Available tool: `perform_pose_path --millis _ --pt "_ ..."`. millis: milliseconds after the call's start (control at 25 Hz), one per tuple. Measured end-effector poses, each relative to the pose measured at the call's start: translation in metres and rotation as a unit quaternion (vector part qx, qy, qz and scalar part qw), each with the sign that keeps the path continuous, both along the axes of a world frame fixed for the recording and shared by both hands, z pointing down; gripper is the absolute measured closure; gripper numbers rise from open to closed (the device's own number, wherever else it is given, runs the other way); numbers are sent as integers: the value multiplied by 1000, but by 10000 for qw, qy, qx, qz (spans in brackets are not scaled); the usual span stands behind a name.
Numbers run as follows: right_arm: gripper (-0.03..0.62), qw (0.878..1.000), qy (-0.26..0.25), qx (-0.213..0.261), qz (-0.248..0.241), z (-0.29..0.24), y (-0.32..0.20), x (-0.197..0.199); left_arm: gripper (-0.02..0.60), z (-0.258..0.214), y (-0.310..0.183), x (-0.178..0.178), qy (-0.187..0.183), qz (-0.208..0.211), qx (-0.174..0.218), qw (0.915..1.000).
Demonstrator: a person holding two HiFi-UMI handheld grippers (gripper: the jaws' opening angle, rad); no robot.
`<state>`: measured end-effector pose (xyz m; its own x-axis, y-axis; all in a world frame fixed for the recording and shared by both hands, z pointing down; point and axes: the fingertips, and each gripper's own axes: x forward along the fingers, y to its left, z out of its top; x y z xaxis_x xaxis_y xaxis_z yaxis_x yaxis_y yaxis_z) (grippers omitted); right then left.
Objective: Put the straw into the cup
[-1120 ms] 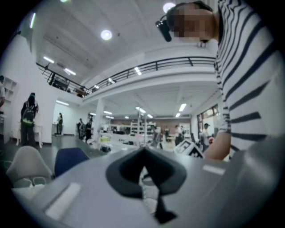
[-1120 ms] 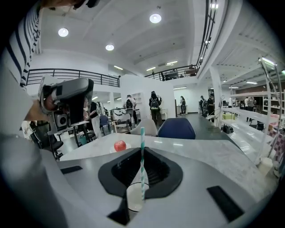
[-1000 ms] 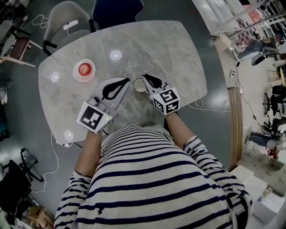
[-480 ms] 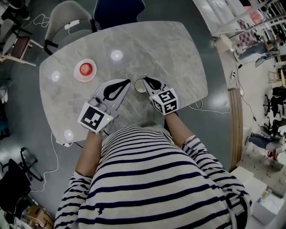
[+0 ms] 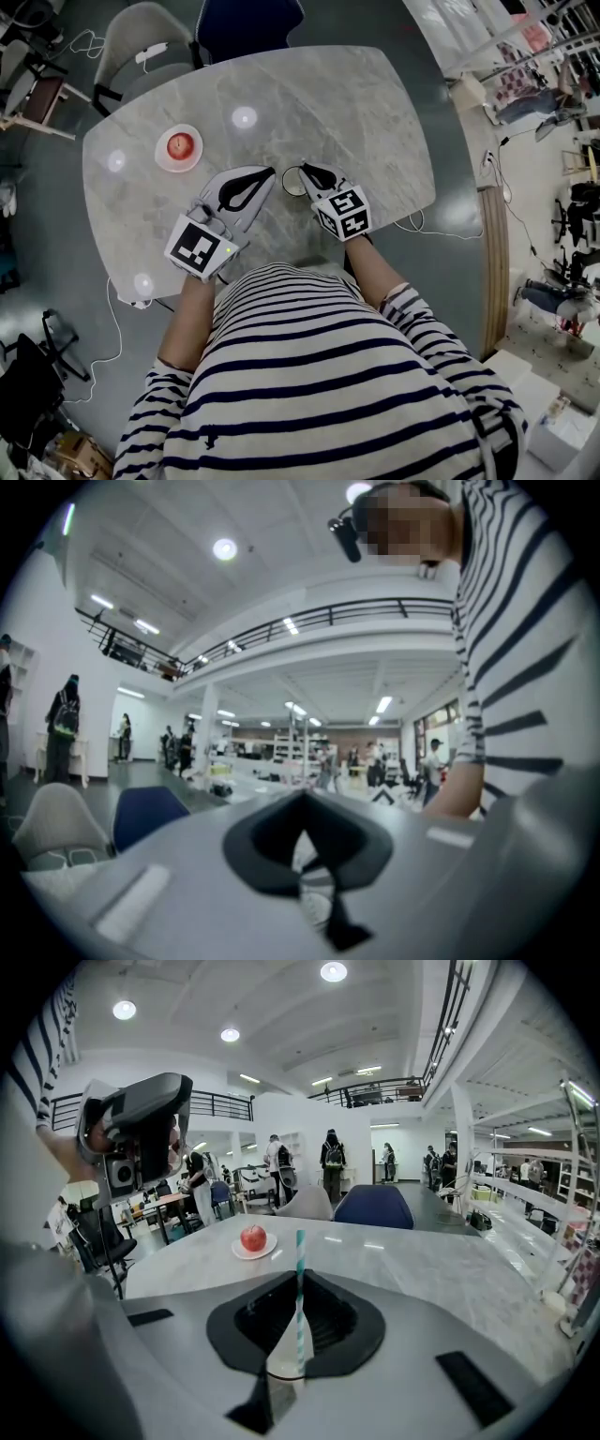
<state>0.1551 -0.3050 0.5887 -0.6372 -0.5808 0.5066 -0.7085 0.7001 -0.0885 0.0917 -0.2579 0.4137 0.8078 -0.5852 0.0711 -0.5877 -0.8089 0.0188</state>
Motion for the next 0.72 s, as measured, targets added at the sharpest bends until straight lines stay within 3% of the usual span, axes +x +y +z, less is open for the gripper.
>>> perform_pose_path --millis 720 --pt "569 9998 161 -15 -89 5 -6 -5 577 2 -4 -2 -36 -17 -22 10000"
